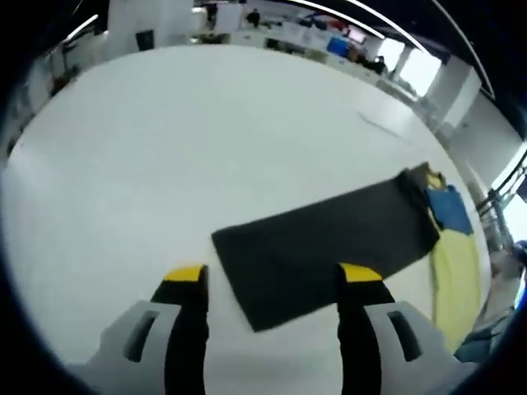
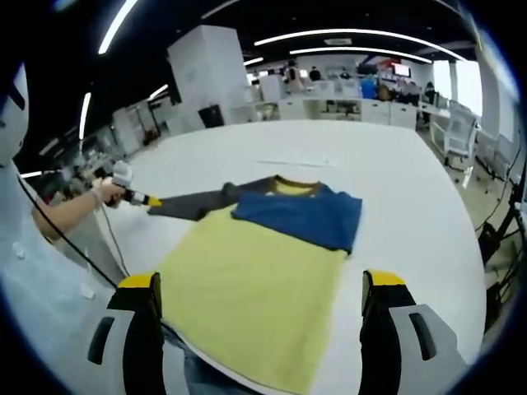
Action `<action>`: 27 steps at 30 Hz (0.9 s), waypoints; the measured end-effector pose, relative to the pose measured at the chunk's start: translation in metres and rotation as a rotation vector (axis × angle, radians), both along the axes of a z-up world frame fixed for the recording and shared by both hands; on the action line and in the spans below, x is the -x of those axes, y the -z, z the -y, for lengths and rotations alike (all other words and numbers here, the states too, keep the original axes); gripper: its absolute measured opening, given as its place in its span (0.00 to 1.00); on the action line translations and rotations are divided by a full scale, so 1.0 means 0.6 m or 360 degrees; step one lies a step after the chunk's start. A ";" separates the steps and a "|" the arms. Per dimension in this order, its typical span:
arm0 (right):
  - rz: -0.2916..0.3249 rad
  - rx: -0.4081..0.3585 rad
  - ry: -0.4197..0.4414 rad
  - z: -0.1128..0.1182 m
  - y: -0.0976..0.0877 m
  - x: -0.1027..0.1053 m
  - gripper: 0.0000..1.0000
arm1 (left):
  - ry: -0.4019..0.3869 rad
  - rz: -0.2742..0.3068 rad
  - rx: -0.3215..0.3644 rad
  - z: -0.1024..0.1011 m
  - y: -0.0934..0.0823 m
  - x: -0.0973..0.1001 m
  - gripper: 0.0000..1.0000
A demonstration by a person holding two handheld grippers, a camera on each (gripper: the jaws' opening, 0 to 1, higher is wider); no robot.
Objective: Fold the garment on the visible template until the final outline fits inside the template.
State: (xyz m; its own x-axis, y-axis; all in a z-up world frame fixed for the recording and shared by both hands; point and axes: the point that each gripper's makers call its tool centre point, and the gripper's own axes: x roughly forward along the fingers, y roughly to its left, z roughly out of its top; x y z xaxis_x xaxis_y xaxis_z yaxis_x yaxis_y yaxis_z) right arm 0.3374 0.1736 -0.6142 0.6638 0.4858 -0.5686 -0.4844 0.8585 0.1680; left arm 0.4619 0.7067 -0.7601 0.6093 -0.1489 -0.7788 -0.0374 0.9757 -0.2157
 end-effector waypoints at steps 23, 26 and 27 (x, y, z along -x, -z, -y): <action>-0.0007 -0.0013 0.0038 0.005 0.002 0.006 1.00 | 0.0004 -0.0059 -0.0131 -0.037 0.010 0.000 0.24; -0.0002 0.0006 0.0083 0.015 0.005 0.005 1.00 | 0.0006 -0.0067 -0.0167 -0.038 0.011 -0.001 0.22; -0.0006 0.0006 0.0086 0.017 0.007 0.007 1.00 | 0.0013 -0.0072 -0.0186 -0.039 0.012 -0.001 0.21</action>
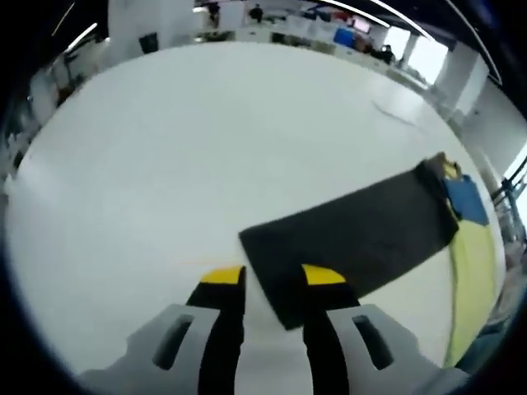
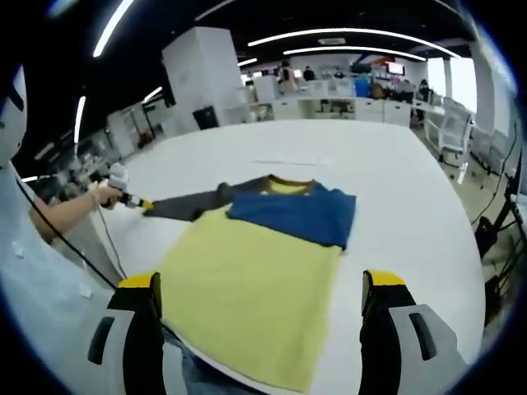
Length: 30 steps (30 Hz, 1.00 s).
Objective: Fold the garment on the visible template until the final outline fits inside the template.
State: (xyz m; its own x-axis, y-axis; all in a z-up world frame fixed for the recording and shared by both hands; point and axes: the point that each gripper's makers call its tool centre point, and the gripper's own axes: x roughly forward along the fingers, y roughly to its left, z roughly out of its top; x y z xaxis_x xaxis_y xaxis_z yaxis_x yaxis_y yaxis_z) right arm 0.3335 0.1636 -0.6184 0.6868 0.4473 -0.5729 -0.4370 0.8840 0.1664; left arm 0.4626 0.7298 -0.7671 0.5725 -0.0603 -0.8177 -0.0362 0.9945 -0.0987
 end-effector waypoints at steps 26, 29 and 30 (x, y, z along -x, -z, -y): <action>-0.0017 -0.0014 0.0076 0.017 0.010 0.017 1.00 | 0.0107 -0.0049 -0.0143 0.006 0.003 0.002 0.21; -0.0018 -0.0019 0.0072 0.015 0.011 0.018 1.00 | 0.0107 -0.0051 -0.0144 0.010 0.003 0.003 0.19; -0.0018 -0.0022 0.0071 0.015 0.011 0.018 1.00 | 0.0108 -0.0053 -0.0144 0.012 0.003 0.003 0.19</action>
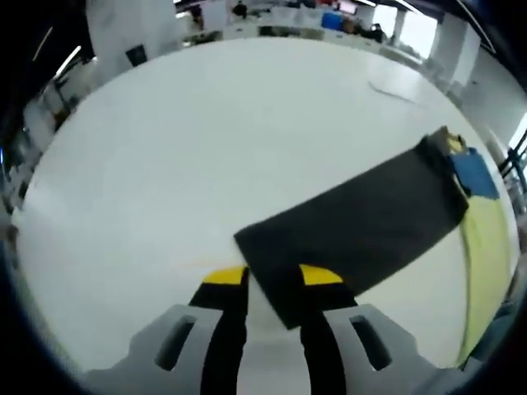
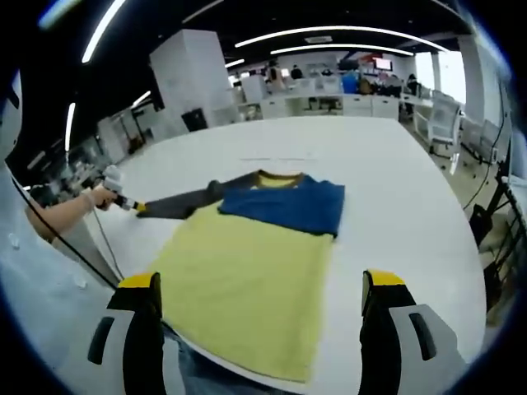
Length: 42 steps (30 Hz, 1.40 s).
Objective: Fold the garment on the visible template until the final outline fits inside the template.
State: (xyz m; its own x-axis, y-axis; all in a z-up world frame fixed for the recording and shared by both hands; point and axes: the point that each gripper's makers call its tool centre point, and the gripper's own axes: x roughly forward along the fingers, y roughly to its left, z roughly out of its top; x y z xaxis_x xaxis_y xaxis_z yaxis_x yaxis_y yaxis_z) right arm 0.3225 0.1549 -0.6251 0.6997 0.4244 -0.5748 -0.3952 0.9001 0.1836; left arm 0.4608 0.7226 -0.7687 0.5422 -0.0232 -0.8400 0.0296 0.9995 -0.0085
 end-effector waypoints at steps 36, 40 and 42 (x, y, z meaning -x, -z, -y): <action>-0.0002 -0.0050 0.0054 0.025 0.014 0.017 1.00 | -0.0135 0.0086 0.0134 0.026 -0.013 -0.006 0.00; 0.0001 -0.0055 0.0056 0.028 0.014 0.019 1.00 | -0.0152 0.0138 0.0144 0.029 -0.030 -0.010 0.00; -0.0001 -0.0056 0.0056 0.028 0.015 0.019 1.00 | -0.0166 0.0169 0.0156 0.028 -0.038 -0.014 0.00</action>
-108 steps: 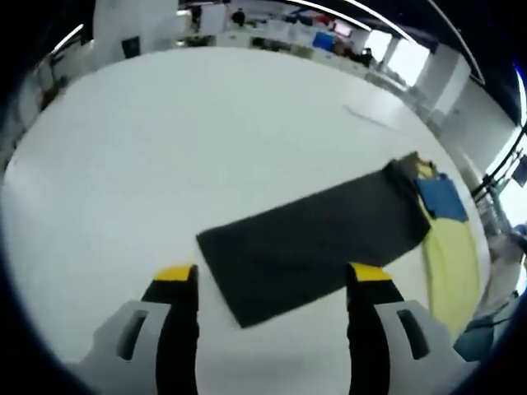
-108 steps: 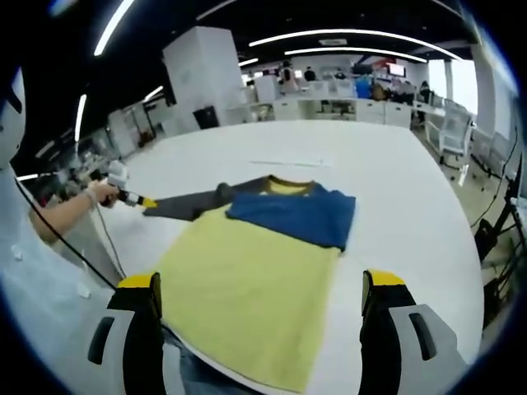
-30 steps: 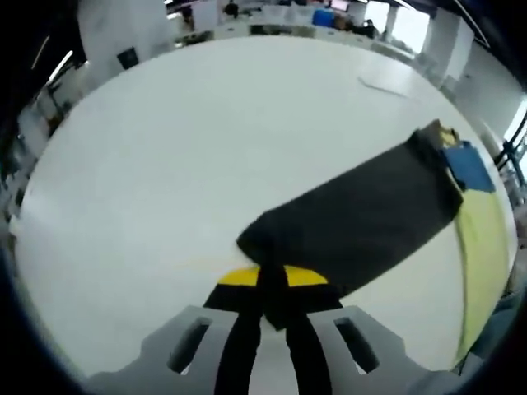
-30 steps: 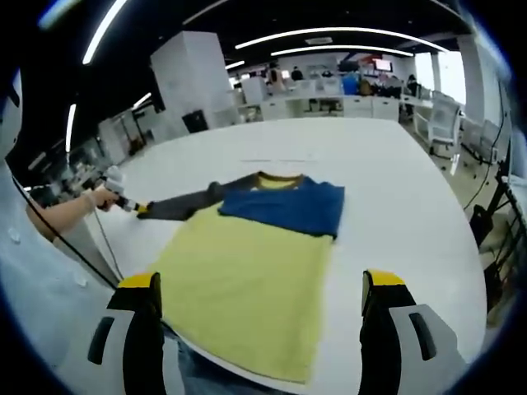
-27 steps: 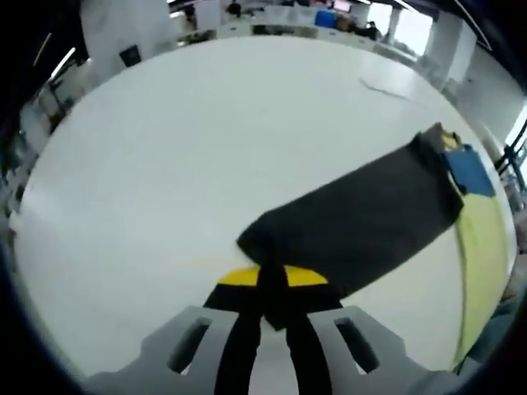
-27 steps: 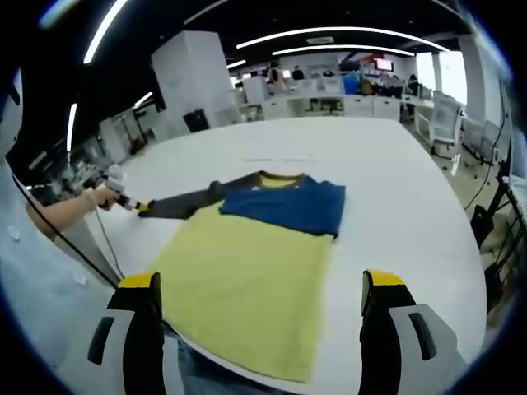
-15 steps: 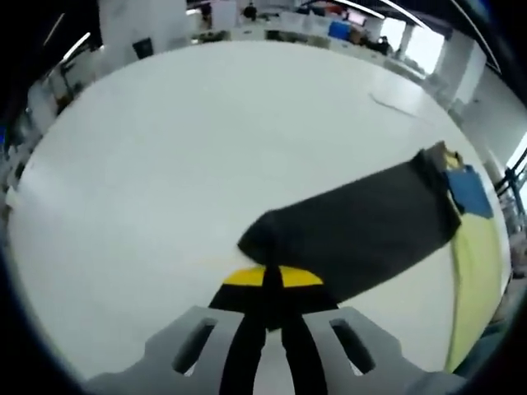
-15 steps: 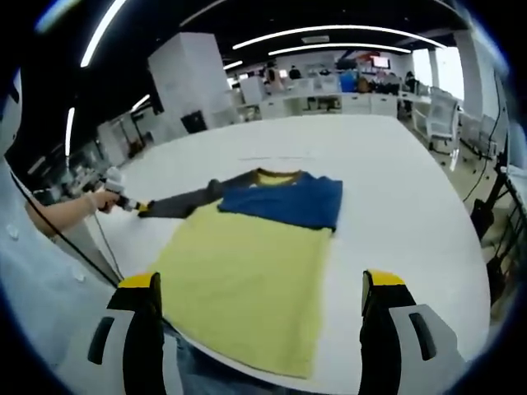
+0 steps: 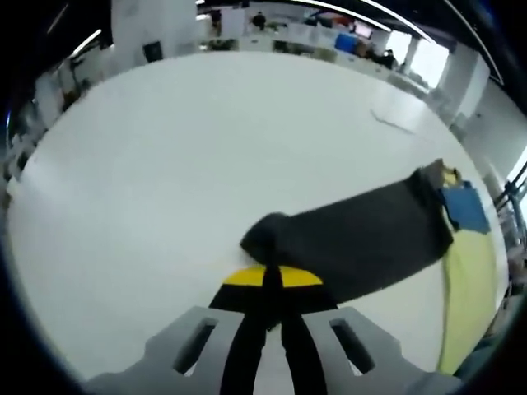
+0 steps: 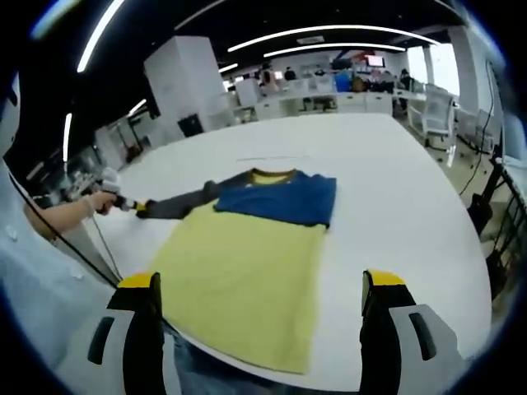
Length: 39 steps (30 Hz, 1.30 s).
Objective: Fold the garment on the visible template until the final outline fits inside the template.
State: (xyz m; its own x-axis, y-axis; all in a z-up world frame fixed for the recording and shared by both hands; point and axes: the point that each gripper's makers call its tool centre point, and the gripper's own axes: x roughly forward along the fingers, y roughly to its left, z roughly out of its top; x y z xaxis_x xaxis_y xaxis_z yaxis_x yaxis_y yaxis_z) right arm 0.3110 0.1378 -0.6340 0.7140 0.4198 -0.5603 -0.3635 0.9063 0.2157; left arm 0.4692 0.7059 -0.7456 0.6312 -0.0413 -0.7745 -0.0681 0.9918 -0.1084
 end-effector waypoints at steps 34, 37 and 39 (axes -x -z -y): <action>0.0022 -0.0025 -0.0068 0.025 -0.001 0.010 1.00 | 0.0001 0.0408 -0.0097 0.022 -0.185 -0.045 0.00; 0.0029 -0.0030 -0.0069 0.029 -0.002 0.012 1.00 | 0.0009 0.0451 -0.0076 0.034 -0.202 -0.049 0.00; 0.0033 -0.0032 -0.0064 0.033 -0.002 0.013 1.00 | 0.0020 0.0466 -0.0087 0.040 -0.213 -0.051 0.00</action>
State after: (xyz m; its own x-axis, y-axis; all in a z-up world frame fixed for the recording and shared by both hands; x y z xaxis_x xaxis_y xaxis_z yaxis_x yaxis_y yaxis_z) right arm 0.3031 0.1179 -0.6327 0.7079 0.4594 -0.5365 -0.4041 0.8864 0.2258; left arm 0.4995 0.6822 -0.6177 0.8279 -0.0137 -0.5607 -0.0294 0.9973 -0.0678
